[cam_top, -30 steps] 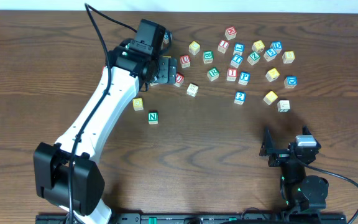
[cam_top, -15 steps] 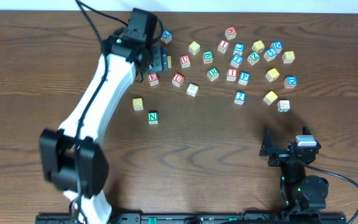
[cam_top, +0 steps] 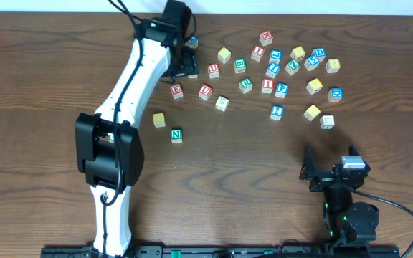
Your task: Spell out NEURIPS
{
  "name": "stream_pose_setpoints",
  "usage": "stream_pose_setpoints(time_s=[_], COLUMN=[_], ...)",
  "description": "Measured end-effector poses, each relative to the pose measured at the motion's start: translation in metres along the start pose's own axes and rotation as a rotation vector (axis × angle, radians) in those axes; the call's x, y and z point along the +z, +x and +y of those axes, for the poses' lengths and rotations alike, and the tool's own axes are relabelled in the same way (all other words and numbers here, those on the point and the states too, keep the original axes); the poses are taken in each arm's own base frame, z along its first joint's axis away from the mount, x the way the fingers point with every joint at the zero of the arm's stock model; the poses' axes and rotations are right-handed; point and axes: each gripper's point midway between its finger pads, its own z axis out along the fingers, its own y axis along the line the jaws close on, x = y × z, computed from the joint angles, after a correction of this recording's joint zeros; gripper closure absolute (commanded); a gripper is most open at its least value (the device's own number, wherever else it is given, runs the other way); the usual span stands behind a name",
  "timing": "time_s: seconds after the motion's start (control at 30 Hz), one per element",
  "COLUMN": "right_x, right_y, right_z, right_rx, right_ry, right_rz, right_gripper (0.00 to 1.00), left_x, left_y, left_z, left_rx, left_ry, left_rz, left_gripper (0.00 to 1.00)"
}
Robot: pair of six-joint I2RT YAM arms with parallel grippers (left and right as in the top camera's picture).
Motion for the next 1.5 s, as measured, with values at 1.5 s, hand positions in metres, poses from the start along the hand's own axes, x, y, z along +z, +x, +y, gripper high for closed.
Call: stream_pose_setpoints(time_s=[1.5], right_x=[0.000], right_y=[0.000], right_z=[0.000], right_rx=[0.000], right_ry=[0.000], right_rz=[0.000], right_gripper=[0.01], left_x=[0.057], left_y=[0.021], left_z=[0.017], left_rx=[-0.124], left_ry=[-0.028], left_rz=[0.168], left_gripper=[0.20])
